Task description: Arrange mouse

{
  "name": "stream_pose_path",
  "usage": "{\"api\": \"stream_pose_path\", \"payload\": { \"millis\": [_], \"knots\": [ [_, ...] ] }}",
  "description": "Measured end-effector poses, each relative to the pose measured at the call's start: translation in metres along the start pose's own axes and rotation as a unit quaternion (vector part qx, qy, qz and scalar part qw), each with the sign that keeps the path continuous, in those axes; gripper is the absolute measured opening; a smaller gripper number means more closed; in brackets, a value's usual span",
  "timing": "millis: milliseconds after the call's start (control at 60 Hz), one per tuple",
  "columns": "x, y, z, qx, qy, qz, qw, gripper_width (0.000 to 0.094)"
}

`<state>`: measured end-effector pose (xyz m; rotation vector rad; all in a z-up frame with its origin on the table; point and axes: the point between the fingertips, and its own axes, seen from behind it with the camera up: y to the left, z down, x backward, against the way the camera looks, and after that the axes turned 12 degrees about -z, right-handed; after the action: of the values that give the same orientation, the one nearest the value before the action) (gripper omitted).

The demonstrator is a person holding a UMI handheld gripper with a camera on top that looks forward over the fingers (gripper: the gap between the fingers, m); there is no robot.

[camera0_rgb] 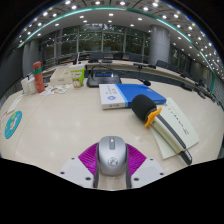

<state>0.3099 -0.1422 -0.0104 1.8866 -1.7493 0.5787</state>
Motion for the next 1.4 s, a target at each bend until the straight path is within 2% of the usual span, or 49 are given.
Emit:
{"api": "stream_pose_path", "payload": {
  "millis": [67, 133, 267, 433, 550, 633, 783, 867, 1000, 1117, 1183, 1217, 1283, 1333, 1400],
  "knots": [
    [0.002, 0.001, -0.001, -0.01, 0.005, 0.006, 1.0, 0.0362],
    [0.009, 0.005, -0.016, -0.014, -0.008, 0.017, 1.0, 0.0362],
    [0.038, 0.046, -0.087, -0.038, -0.067, 0.015, 0.997, 0.0362],
    [0.075, 0.174, -0.183, -0.025, -0.143, -0.028, 0.989, 0.0363],
    [0.074, 0.293, -0.208, -0.006, -0.156, -0.065, 0.986, 0.036],
    [0.05, 0.374, -0.197, 0.0, -0.134, -0.092, 0.987, 0.036],
    [-0.011, 0.483, -0.139, -0.001, -0.076, -0.123, 0.989, 0.0361],
    [-0.045, 0.514, -0.106, -0.001, -0.049, -0.133, 0.99, 0.0362],
    [-0.087, 0.529, -0.064, 0.018, -0.016, -0.112, 0.993, 0.0391],
    [-0.107, 0.53, -0.033, 0.015, 0.018, -0.108, 0.994, 0.0472],
    [-0.104, 0.529, -0.035, 0.028, 0.014, -0.105, 0.994, 0.0523],
    [-0.099, 0.529, -0.032, 0.031, 0.023, -0.102, 0.994, 0.0609],
    [-0.085, 0.533, -0.032, 0.026, 0.033, -0.106, 0.993, 0.086],
    [-0.064, 0.534, -0.036, 0.027, 0.029, -0.106, 0.994, 0.0834],
    [-0.031, 0.536, -0.046, 0.04, 0.017, -0.1, 0.994, 0.0866]
  ]
}}
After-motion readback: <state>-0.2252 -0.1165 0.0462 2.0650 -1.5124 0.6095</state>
